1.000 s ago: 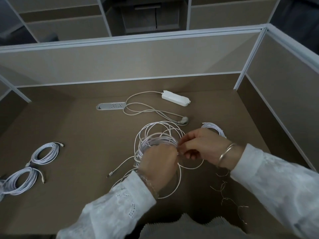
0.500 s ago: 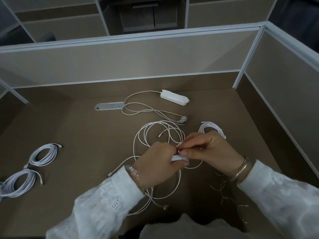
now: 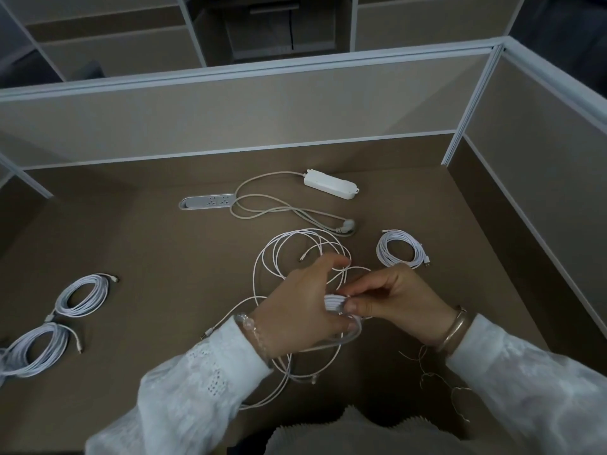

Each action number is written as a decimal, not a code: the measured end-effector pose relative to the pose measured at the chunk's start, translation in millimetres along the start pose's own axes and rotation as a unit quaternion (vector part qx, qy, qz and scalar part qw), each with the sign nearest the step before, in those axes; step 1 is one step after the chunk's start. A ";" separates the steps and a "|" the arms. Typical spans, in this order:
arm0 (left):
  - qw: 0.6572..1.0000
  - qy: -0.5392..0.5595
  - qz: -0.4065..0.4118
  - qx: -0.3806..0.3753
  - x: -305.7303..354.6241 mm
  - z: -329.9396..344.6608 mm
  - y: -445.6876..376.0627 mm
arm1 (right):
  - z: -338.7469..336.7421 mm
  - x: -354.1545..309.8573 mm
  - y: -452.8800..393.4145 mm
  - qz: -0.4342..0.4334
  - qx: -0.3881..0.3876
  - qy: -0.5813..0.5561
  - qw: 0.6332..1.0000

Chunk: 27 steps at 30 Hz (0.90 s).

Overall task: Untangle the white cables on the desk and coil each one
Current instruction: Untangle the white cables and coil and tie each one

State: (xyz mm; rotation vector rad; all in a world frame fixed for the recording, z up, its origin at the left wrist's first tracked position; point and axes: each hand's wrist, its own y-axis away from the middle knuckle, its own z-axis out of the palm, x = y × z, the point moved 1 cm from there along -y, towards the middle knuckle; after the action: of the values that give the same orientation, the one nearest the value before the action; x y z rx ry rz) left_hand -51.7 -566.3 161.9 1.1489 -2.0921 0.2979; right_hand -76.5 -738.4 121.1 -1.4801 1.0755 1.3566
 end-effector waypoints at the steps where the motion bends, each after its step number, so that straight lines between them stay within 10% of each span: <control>1: 1.000 0.006 -0.003 -0.007 -1.4 -0.2 -0.9 | 0.9 -1.1 0.8 -0.001 -0.010 0.016 1.000; 9: 0.985 0.159 -0.044 -0.054 -12.2 -9.3 -15.5 | 0.9 -12.3 -4.8 -0.028 -0.011 0.166 0.986; 21: 0.901 0.409 -0.090 0.111 -41.0 6.8 -1.7 | -0.5 -21.8 2.5 0.046 0.180 -0.253 0.950; 24: 0.816 0.554 -0.130 0.105 -42.6 14.9 -2.6 | 14.1 -10.2 7.9 0.069 0.183 -0.272 0.942; 27: 0.823 0.545 -0.130 0.096 -43.8 5.7 -5.7 | 17.8 2.0 11.4 0.081 0.190 -0.249 0.946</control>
State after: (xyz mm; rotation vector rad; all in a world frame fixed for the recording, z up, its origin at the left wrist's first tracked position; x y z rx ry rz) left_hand -34.7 -544.5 126.9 0.9840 -0.8922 0.8183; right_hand -92.3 -724.7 117.7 -0.7256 1.0608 1.4350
